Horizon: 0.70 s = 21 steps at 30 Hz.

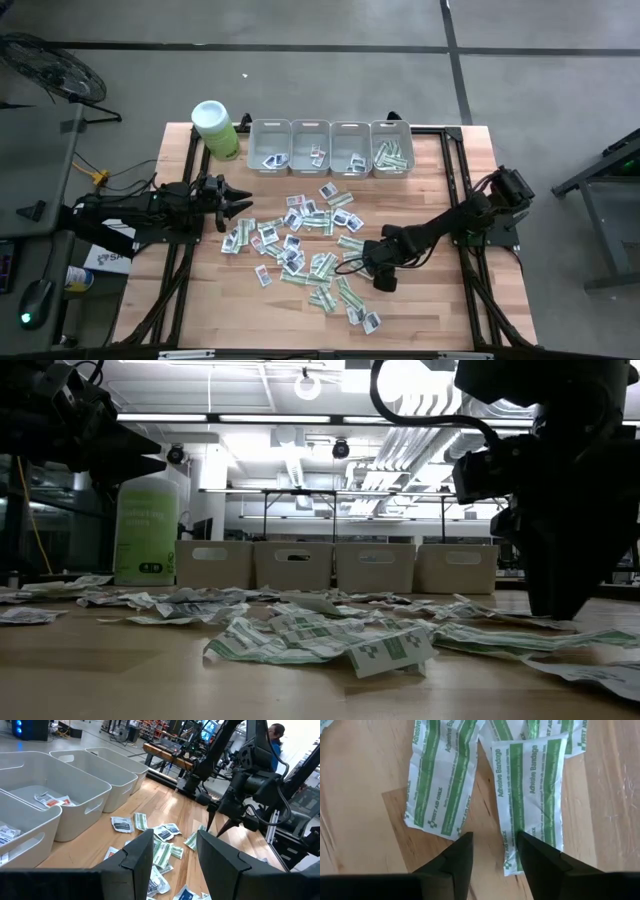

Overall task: Pick & Place First Aid Supplies
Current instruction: Put the bandage into the right gray bin

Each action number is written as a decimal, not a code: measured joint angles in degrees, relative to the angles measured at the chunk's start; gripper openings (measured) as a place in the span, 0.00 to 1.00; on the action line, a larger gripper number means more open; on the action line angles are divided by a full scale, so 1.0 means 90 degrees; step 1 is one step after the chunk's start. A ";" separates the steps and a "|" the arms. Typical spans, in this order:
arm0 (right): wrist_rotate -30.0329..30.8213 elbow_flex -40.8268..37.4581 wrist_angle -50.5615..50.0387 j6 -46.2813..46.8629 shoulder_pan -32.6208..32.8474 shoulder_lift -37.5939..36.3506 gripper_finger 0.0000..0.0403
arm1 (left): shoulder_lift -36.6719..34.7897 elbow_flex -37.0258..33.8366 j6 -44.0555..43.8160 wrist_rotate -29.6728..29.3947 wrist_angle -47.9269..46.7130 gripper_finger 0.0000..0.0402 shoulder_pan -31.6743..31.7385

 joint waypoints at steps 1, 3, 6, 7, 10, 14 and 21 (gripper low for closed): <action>0.0020 0.0000 -0.0019 0.0003 0.0002 0.0000 0.36 | 0.0002 -0.0002 0.0002 -0.0002 0.0000 0.37 0.0000; 0.0084 0.0000 -0.0074 0.0003 0.0002 0.0000 0.33 | 0.0001 -0.0001 0.0001 -0.0001 0.0000 0.37 0.0000; 0.0195 0.0000 -0.0155 -0.0004 0.0000 0.0000 0.28 | 0.0000 0.0000 0.0002 0.0000 0.0000 0.37 0.0000; 0.0209 0.0000 -0.0155 -0.0061 0.0000 0.0000 0.26 | 0.0001 -0.0002 0.0000 -0.0002 0.0000 0.37 -0.0001; 0.0215 0.0000 -0.0152 -0.0148 0.0002 0.0000 0.20 | 0.0002 -0.0002 0.0002 -0.0002 0.0000 0.37 0.0000; 0.0219 0.0000 -0.0146 -0.0149 0.0000 0.0000 0.12 | 0.0001 -0.0002 0.0001 -0.0001 0.0000 0.37 -0.0001; 0.0232 0.0000 -0.0128 -0.0153 0.0007 0.0000 0.01 | 0.0000 -0.0002 0.0000 -0.0002 0.0000 0.37 -0.0002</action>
